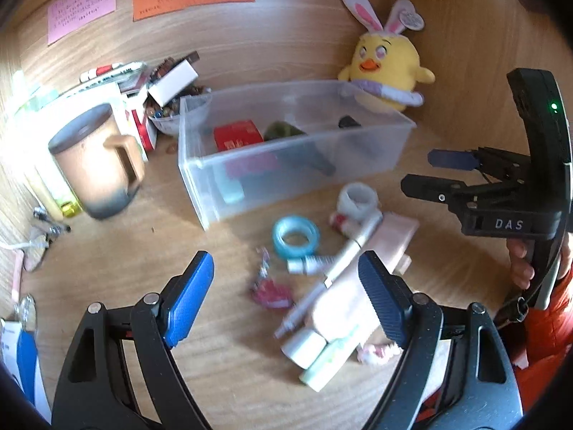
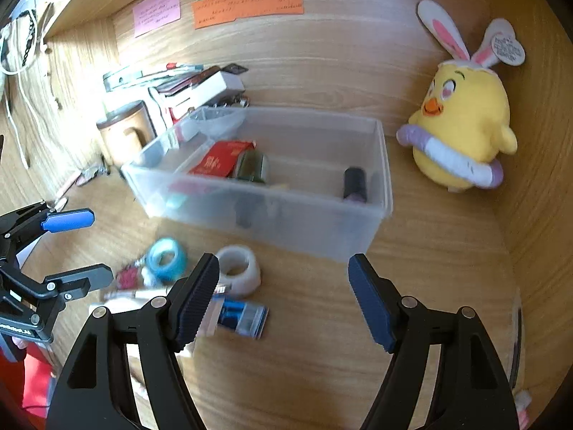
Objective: Organize objects
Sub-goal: 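Move the left tool to the pink cream tube and close on it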
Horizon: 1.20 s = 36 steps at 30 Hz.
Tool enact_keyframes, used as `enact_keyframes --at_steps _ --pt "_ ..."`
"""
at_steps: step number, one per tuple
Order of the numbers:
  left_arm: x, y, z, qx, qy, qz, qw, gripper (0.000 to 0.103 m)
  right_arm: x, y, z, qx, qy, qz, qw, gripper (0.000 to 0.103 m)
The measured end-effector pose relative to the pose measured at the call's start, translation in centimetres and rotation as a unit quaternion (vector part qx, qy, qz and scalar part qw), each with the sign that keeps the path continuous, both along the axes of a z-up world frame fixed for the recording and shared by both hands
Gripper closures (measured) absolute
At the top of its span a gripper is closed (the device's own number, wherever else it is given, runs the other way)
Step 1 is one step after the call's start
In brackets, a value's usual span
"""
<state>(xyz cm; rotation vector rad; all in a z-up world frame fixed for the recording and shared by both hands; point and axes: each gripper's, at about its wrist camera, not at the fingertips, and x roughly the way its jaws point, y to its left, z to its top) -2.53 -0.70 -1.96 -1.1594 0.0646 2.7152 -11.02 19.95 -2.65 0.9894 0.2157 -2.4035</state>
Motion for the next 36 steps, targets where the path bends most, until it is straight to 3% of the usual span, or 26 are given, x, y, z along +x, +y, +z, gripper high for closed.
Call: enact_keyframes --at_steps 4,7,13,18,32,36 --pt "1.1 0.6 -1.1 -0.001 -0.012 -0.008 0.9999 0.023 1.2 0.4 -0.7 0.001 -0.011 0.0 1.0 0.031" --pt "1.5 0.9 -2.0 -0.003 -0.027 -0.013 0.9995 0.041 2.2 0.4 -1.1 -0.001 -0.019 0.003 1.0 0.031" --pt "2.0 0.5 -2.8 0.025 -0.046 -0.022 0.9984 0.059 3.7 0.0 -1.9 0.004 -0.029 0.015 0.999 0.031" --pt "2.4 0.4 -2.8 0.029 -0.047 -0.027 0.9981 0.065 4.1 -0.6 -2.6 0.007 -0.04 0.025 0.999 0.031" --pt "4.1 0.4 -2.5 0.011 -0.039 -0.041 0.9983 0.065 4.1 -2.6 -3.2 0.009 -0.045 0.04 0.998 0.032" --pt "4.0 -0.3 -2.6 0.023 -0.042 -0.032 0.9983 0.078 4.1 -3.3 -3.1 0.011 -0.041 0.05 0.998 0.052"
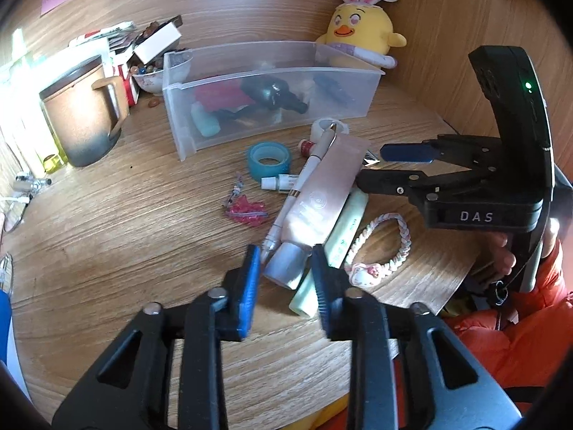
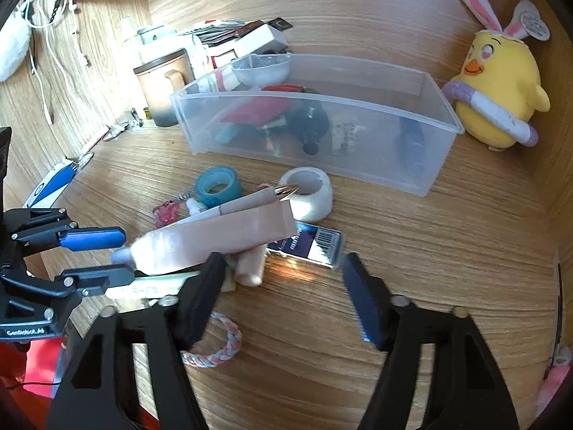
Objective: Organize objects
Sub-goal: 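Move the left tool to the pink cream tube and close on it, then grasp the beige red-capped tube with the right tool while the left tool holds the pink tube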
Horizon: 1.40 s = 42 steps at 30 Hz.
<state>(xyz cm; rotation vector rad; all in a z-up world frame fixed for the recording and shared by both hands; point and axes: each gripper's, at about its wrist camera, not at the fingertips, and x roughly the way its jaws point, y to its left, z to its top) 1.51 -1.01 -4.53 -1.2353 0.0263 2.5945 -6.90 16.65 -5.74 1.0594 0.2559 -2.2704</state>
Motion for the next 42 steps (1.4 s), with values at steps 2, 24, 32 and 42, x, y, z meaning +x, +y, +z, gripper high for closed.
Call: enact_keyframes --at_steps 2,24,32,42 --pt "0.1 -0.3 -0.1 0.004 0.002 0.006 1.0 0.078 -0.1 -0.3 0.0 0.002 0.0 0.003 1.0 0.061" --pt "0.1 0.1 -0.1 0.02 -0.009 -0.003 0.9998 0.079 1.2 2.4 0.2 0.015 0.001 -0.011 1.0 0.088" --pt "-1.7 0.1 -0.4 0.026 -0.009 0.01 0.9996 0.077 1.6 3.5 -0.4 0.024 -0.015 -0.01 1.0 0.088" --pt "-1.4 0.4 -0.2 0.032 -0.021 -0.003 0.9993 0.076 1.2 3.0 -0.8 0.021 -0.021 0.002 1.0 0.079"
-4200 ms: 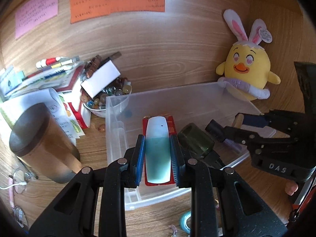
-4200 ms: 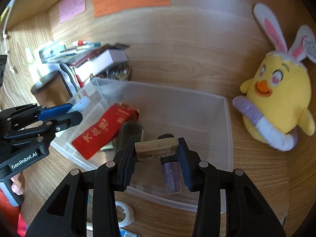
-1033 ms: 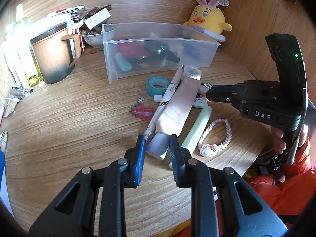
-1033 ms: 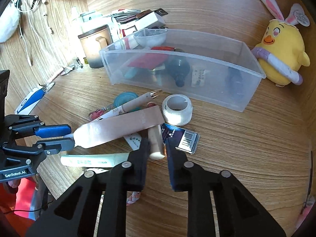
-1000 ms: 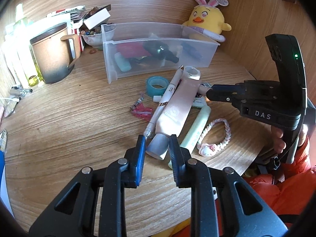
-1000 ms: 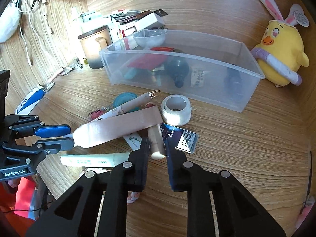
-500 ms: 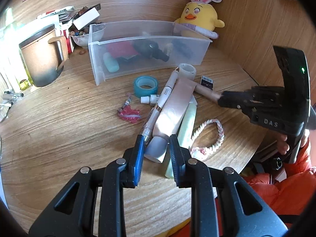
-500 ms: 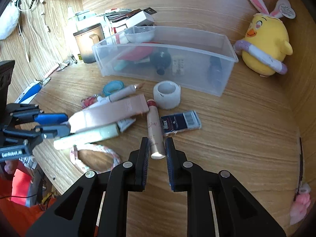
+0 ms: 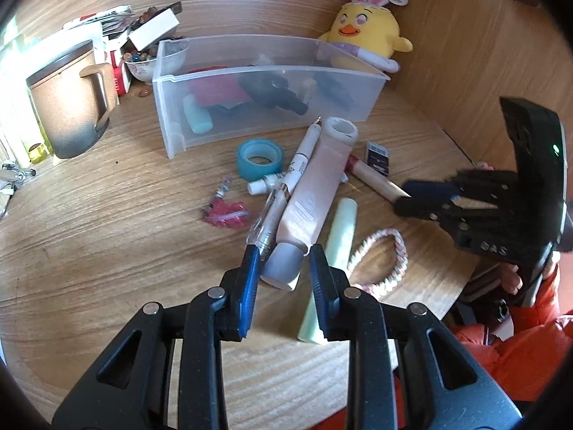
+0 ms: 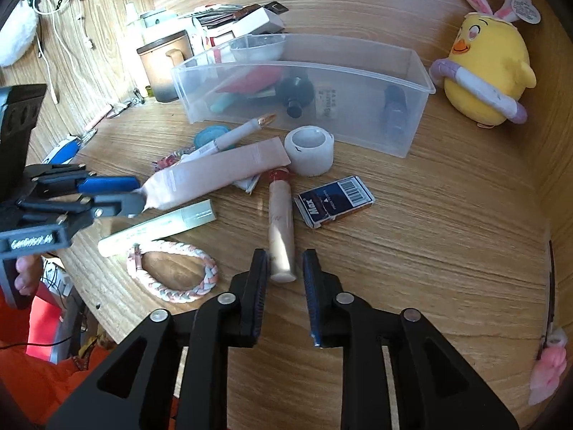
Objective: Organize objects
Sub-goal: 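Grasp the beige red-capped tube with the right tool while the left tool holds the pink tube, then lift the pink tube and beige tube and carry both over the clear box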
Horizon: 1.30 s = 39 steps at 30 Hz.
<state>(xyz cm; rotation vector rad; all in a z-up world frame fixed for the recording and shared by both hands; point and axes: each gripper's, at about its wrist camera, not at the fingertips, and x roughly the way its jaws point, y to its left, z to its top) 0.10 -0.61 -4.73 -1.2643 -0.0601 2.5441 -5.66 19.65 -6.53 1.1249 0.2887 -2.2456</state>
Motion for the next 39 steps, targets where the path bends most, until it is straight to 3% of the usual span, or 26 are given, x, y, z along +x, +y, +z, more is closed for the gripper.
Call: enact_keyframes --at_steps 3,21,27,29,31,34,39 --pt "0.3 0.3 0.2 0.0 -0.001 -0.008 1.0 0.076 -0.4 -0.4 -0.1 0.0 -0.001 0.003 1.0 0.075" --pt "-2.2 1.0 -0.4 0.003 -0.016 -0.029 0.9994 0.075 -1.5 -2.6 -0.3 0.008 0.016 0.005 1.0 0.075" --pt "-2.8 1.7 -0.7 -0.015 -0.008 -0.034 0.9993 0.071 -1.6 -2.7 -0.2 0.009 0.021 0.003 1.0 0.075" --pt "-2.7 1.8 -0.7 -0.02 -0.003 -0.036 0.9991 0.074 -1.6 -2.6 -0.3 0.009 0.024 -0.002 1.0 0.076" --pt "-2.7 2.0 -0.7 -0.023 0.003 -0.037 0.999 0.084 -1.5 -2.5 -0.2 0.01 0.026 -0.003 1.0 0.084" --pt "-2.4 2.3 -0.4 -0.036 0.018 -0.031 0.9987 0.086 -1.5 -1.9 -0.2 0.005 0.022 -0.007 1.0 0.089" --pt "-2.0 3.0 0.8 -0.037 0.046 -0.032 0.9978 0.086 -1.1 -0.6 0.2 -0.009 0.022 -0.02 1.0 0.089"
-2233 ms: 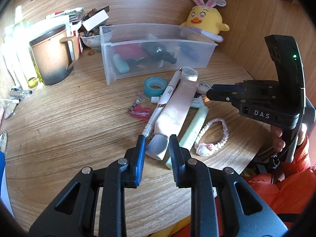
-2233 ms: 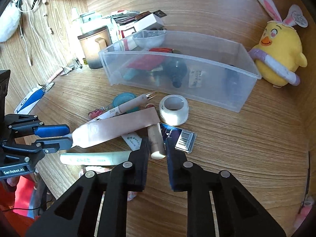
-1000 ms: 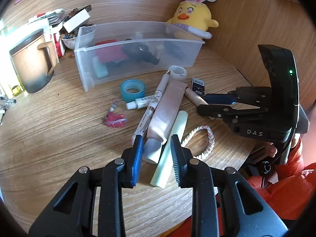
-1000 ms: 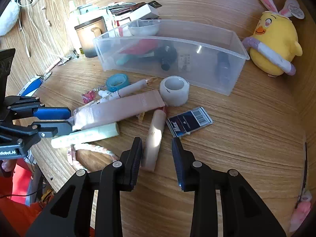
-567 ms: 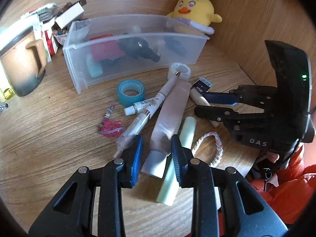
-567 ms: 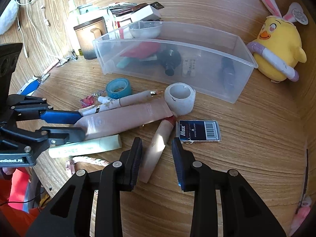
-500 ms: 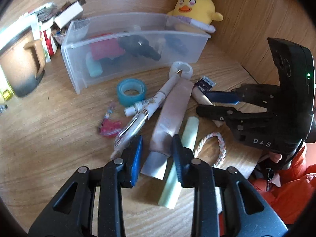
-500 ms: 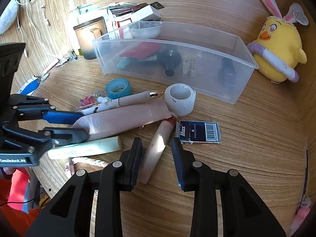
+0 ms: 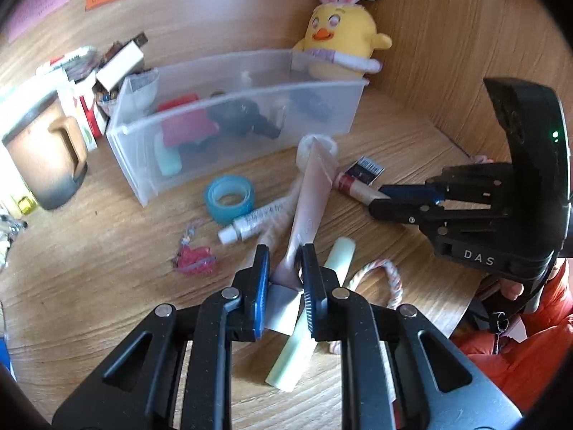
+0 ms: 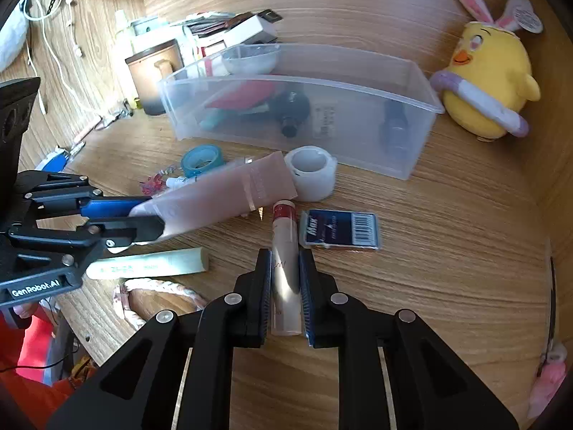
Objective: Organize objects
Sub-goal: 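Lift the pink tube and beige tube and carry both over the clear box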
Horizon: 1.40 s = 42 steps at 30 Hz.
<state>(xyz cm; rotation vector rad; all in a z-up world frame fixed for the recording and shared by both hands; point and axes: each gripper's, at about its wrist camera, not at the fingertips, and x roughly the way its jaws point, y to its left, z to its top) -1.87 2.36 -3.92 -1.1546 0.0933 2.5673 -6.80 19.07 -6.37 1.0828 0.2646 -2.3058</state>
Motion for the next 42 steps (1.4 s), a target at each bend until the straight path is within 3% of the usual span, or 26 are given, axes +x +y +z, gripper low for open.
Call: enact_keyframes --at_steps 8,24,42 --pt "0.2 0.2 2.2 0.008 0.037 0.009 0.9992 0.086 0.3 1.7 1.7 -0.022 0.018 -0.019 0.999 0.089" --pt "-0.7 -2.3 5.8 0.058 0.088 0.047 0.9933 0.086 -1.0 1.8 6.7 -0.071 0.077 -0.032 0.994 0.089" --pt "-5.4 -4.8 7.6 0.048 0.105 0.095 0.9888 0.086 -6.1 -0.2 10.0 -0.076 0.112 -0.028 0.99 0.089"
